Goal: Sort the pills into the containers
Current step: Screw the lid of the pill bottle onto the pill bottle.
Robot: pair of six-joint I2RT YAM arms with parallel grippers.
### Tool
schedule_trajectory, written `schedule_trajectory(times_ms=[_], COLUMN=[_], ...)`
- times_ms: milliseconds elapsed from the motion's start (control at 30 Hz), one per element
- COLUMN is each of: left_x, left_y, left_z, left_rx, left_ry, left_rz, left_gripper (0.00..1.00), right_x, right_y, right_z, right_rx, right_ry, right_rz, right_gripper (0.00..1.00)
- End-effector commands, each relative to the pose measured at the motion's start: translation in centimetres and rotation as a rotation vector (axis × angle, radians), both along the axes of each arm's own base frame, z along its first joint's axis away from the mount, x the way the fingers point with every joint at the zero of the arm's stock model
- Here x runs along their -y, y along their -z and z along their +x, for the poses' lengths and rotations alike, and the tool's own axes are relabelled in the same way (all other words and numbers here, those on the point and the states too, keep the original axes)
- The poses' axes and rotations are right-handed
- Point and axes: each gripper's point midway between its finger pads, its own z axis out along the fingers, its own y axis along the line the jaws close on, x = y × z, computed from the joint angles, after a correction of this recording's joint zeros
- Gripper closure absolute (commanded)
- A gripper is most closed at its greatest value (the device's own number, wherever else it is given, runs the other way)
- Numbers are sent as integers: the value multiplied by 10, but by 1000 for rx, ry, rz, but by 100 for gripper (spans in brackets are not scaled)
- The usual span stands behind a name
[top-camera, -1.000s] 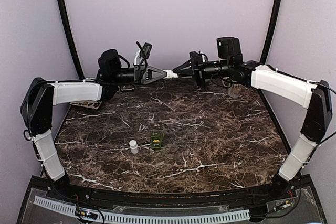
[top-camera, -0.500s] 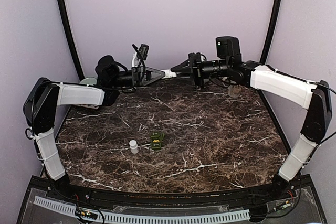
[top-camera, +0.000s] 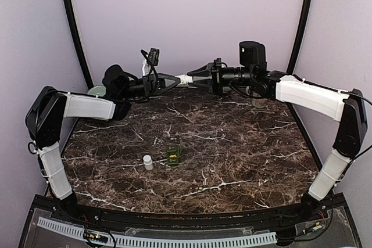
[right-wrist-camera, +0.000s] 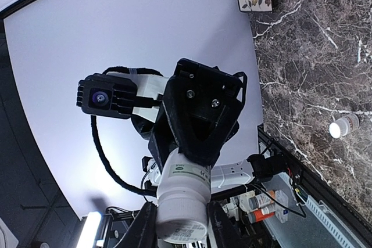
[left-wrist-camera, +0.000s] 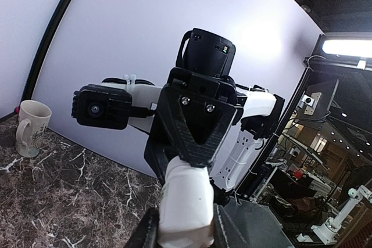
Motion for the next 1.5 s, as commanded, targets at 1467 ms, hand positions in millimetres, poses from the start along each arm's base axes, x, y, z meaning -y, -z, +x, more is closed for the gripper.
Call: schedule_trajectory(times_ms=[1467], left_x=[7], left_y=[13], left_z=[-4], left_rx=[-191], left_ry=[99], left_rz=[-84], left_gripper=[100], right_x=[22], right_y=[-2], right_z=[-16], right_rx=[483], right_ry=[26], right_rz=[-368], right_gripper=[40])
